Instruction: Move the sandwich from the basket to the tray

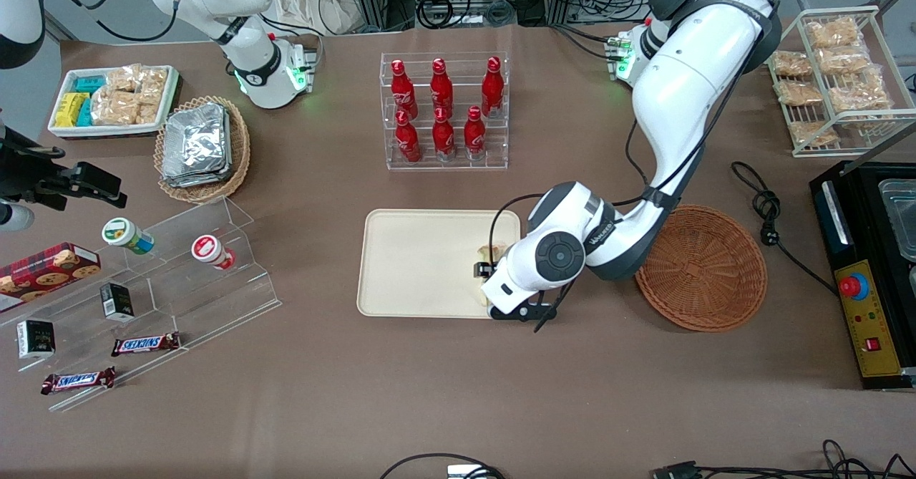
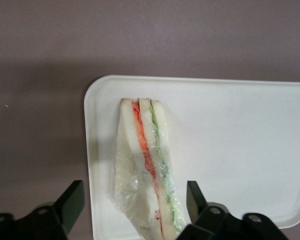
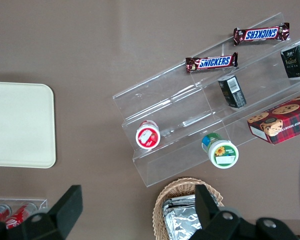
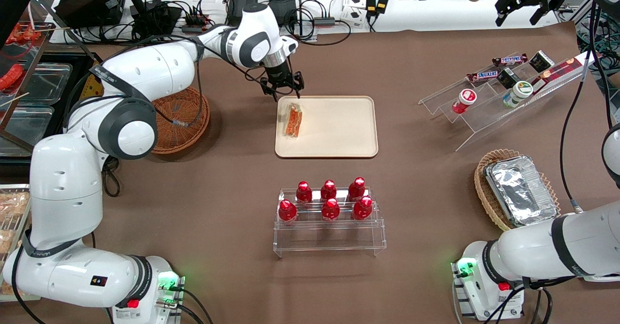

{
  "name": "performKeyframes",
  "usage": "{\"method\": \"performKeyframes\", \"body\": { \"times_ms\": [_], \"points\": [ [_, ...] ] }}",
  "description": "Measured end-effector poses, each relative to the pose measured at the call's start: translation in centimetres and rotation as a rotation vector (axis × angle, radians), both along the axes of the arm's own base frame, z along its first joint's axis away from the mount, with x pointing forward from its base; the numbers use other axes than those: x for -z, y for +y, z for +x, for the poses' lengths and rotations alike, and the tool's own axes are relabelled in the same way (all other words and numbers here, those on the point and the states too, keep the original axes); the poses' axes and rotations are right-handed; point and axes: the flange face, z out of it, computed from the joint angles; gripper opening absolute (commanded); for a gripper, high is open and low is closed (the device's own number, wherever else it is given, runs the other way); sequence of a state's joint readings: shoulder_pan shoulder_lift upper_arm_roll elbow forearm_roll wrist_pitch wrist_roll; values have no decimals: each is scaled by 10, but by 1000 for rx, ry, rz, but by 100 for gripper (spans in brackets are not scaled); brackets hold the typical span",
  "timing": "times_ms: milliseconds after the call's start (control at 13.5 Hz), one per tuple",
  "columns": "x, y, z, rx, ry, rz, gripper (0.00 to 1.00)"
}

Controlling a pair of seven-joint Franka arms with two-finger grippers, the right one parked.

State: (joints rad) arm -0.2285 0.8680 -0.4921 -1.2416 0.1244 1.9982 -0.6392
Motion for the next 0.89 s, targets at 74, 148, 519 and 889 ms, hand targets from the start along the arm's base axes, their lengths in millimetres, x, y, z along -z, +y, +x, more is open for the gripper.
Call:
{"method": "performKeyframes", "body": {
  "times_ms": [74,148,519,889],
  "points": [
    [-12,7,6,-34,-11,4,100],
    [-25,18,11,-77,-12,17,97],
    [-74,83,-10,-134,-31,240,87],
    [-132,132,-80,-168,-68,315,87]
  ]
}}
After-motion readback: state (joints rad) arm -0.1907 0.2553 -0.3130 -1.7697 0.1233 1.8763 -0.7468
